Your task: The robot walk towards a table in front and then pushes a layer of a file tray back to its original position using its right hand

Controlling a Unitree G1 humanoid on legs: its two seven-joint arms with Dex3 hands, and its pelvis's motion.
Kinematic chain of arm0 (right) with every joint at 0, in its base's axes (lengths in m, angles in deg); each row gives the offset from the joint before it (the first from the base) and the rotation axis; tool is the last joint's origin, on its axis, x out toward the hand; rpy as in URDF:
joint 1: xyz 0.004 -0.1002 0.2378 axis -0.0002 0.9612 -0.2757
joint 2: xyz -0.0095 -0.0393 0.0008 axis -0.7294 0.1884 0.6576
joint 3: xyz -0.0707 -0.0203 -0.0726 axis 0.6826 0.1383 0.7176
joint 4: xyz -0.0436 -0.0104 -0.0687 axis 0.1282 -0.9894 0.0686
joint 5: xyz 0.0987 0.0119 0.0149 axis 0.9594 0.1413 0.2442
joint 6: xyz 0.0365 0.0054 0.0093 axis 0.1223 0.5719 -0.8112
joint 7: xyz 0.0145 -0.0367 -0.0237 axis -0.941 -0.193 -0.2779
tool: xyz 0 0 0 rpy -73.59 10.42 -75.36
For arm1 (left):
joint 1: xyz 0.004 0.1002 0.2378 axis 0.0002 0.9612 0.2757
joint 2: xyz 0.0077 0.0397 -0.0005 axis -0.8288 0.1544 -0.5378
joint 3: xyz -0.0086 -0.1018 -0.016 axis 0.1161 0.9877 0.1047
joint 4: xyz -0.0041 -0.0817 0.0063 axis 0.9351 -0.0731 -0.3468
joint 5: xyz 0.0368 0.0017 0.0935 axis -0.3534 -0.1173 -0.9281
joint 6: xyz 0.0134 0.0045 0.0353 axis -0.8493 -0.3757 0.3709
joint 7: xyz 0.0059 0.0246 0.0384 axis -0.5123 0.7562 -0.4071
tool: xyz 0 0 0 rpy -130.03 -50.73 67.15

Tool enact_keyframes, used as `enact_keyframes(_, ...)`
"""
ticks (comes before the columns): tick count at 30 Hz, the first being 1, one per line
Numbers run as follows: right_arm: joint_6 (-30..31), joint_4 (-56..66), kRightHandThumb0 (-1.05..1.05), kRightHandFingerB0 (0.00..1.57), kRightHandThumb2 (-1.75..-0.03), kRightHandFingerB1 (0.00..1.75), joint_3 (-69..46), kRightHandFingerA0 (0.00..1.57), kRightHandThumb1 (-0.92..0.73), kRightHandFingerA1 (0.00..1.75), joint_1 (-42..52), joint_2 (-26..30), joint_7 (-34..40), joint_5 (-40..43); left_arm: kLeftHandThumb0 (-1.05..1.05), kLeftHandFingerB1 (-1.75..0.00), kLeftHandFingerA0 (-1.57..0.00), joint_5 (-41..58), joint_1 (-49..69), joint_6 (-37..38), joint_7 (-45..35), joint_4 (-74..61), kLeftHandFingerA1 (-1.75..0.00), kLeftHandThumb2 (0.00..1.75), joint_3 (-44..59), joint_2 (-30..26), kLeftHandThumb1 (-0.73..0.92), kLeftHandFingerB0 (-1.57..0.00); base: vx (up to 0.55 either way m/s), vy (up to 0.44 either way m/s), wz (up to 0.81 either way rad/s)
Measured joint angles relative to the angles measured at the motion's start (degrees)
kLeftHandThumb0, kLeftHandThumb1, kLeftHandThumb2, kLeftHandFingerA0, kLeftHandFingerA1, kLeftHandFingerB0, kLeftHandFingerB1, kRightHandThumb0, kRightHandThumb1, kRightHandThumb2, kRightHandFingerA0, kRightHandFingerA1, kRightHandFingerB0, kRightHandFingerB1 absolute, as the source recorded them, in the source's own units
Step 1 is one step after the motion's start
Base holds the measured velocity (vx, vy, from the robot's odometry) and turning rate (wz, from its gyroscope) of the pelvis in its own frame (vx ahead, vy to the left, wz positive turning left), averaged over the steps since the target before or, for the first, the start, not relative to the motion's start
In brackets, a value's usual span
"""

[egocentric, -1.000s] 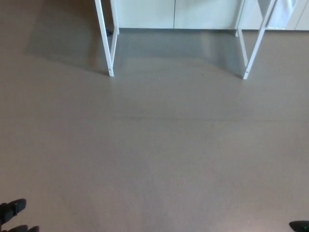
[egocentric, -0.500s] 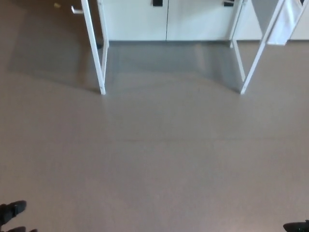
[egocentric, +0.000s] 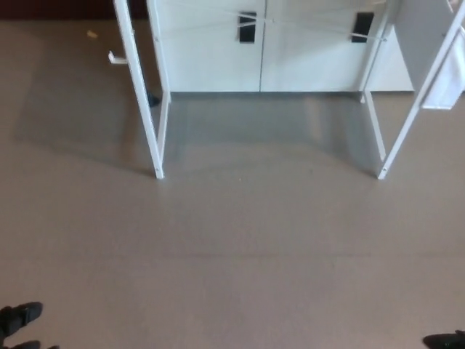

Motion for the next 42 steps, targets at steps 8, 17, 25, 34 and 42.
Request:
enact_keyframes(8, -0.03, -0.20, -0.33, 0.47, -0.56, 0.40, 0.10, 0.57, -0.55, 0.45, -0.17, 0.26, -0.03, 0.04, -0.07, -0.47, -0.19, 0.00, 0.34, -0.17, -0.10, -0.53, -0.51, 0.89, -0.27, -0.01, 0.49, -0.14, 0.30, -0.064, -0.11)
enact_keyframes(17, -0.21, -0.11, -0.33, 0.48, -0.56, 0.41, 0.35, 0.58, -0.56, 0.45, -0.34, 0.05, -0.37, 0.05, -0.12, -0.33, -0.29, 0.10, 0.12, -0.42, -0.41, -0.87, -0.36, 0.60, -0.15, -0.75, 0.68, -0.24, 0.38, 0.203, -0.10)
enact_keyframes(25, -0.17, 0.14, -0.32, 0.48, -0.56, 0.41, 0.43, 0.57, -0.56, 0.46, -0.14, 0.05, -1.04, 0.07, -0.12, -0.33, -0.30, 0.21, 0.33, -0.49, -1.11, -0.72, -0.37, 0.60, -0.29, -1.35, 0.68, -0.23, 0.29, 0.008, 0.12)
enact_keyframes(34, -0.08, 0.15, -0.32, 0.47, -0.57, 0.41, 0.33, 0.57, -0.57, 0.45, -0.59, 0.65, -1.44, 0.12, -0.12, -0.33, -0.29, 0.25, -0.11, -0.50, -1.47, -0.65, -0.37, 0.61, -0.69, -1.15, 0.68, -0.23, 0.36, -0.197, 0.02)
enact_keyframes(42, 0.21, 0.13, -0.34, 0.47, -0.57, 0.40, 0.59, 0.58, -0.57, 0.45, -0.55, 0.71, -1.94, 0.07, -0.09, -0.47, -0.20, 0.23, -0.62, -0.56, -1.77, 0.15, -0.51, 0.90, -0.95, -1.08, 0.49, -0.14, 0.31, 0.000, -0.21)
